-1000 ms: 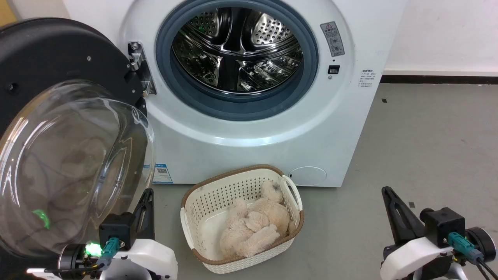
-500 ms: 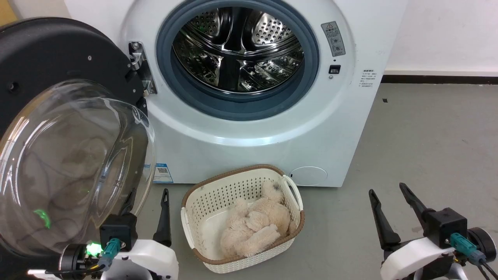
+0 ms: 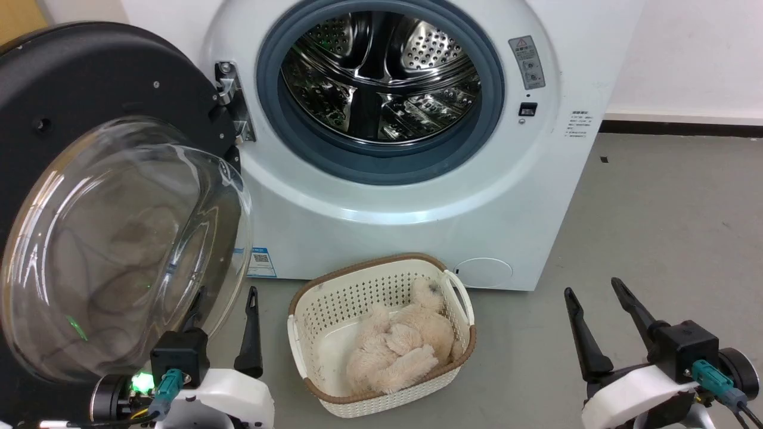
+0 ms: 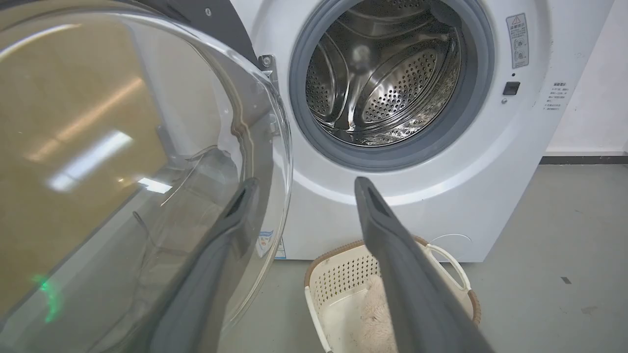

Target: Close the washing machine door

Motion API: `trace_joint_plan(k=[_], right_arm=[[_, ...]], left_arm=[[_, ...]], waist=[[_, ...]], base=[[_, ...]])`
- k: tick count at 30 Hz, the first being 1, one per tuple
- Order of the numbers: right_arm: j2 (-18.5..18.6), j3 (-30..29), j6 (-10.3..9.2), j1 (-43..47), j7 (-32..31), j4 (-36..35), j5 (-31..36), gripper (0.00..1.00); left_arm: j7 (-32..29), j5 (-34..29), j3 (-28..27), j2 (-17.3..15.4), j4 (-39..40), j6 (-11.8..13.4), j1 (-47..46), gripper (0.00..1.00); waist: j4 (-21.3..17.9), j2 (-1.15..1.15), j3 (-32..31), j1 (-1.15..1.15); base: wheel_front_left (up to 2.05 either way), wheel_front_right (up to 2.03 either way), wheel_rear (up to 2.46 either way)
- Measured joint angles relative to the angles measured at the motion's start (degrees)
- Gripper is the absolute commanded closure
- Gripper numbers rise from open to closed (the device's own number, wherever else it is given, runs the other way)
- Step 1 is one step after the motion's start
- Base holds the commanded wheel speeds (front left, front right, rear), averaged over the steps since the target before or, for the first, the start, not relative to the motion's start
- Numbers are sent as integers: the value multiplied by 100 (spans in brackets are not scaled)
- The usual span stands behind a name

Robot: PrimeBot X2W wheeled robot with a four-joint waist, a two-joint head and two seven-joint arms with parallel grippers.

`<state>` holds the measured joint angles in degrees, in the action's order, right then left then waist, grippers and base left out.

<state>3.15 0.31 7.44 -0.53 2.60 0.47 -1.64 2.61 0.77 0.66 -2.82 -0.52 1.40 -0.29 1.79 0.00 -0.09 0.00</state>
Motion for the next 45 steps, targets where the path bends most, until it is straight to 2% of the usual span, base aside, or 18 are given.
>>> trace_joint_plan(k=[21, 45], right_arm=[[0, 135, 0, 3, 256, 152, -153, 0], [0, 359, 0, 36, 516, 455, -366, 0]], left_arm=[[252, 100, 13, 0, 0, 103, 77, 0], [512, 146, -38, 0, 7, 222, 226, 0]], waist=[[535, 0, -27, 0], [1395, 0, -93, 0]], base=[[0, 0, 0], [0, 0, 0]])
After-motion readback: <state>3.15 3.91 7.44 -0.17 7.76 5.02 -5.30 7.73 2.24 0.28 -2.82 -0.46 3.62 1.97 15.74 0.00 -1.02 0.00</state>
